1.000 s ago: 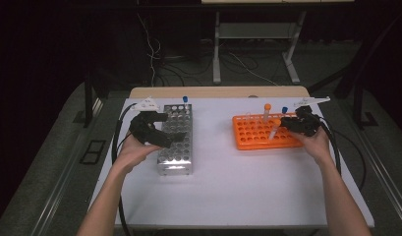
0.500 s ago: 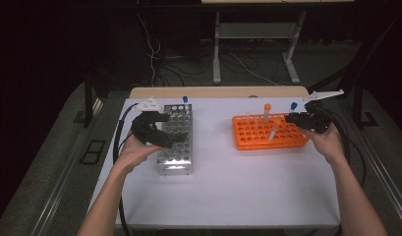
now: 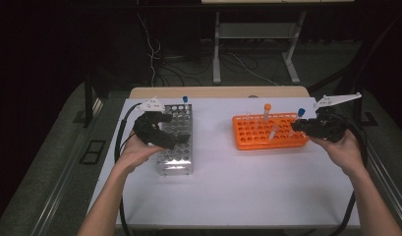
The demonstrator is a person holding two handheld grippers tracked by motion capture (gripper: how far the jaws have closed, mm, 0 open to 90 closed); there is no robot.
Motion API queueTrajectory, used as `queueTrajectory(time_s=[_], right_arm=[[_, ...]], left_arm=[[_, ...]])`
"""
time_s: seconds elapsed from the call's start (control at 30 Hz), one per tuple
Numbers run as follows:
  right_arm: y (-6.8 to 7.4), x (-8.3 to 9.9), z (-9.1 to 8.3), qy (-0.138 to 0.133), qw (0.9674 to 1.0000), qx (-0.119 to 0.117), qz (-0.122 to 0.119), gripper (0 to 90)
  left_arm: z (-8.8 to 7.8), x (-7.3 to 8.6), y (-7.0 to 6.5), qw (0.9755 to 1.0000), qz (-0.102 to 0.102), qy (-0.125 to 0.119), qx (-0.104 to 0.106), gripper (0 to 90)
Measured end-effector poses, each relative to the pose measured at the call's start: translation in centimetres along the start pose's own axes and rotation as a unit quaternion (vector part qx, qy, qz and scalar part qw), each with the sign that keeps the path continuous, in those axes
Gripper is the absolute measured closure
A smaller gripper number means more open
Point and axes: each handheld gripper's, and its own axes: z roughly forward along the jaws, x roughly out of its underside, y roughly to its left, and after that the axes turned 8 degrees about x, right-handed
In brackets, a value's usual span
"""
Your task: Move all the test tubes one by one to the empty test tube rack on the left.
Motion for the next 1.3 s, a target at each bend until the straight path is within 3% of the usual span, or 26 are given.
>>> queueTrajectory(time_s=[0.23, 0.43, 0.87, 1.3], right_arm=[[2.4, -0.2, -1.0, -0.004, 0.9987, -0.04, -0.029, 76.2], [4.8, -0.8, -0.6, 0.002, 0.9962, -0.067, -0.056, 76.1], [9.1, -2.7, 1.2, 0.007, 0.987, -0.127, -0.099, 76.1], [12.8, -4.0, 3.2, 0.013, 0.9757, -0.177, -0.129, 76.1]], left_arm=[[0.1, -0.4, -0.5, 1.0, 0.005, 0.002, 0.005, 0.0], [0.3, -0.8, -1.0, 0.9998, 0.014, 0.01, 0.015, 0.0], [1.1, -1.9, -2.6, 0.998, 0.041, 0.026, 0.041, 0.0], [3.2, -3.3, -4.4, 0.9917, 0.07, 0.061, 0.089, 4.3]])
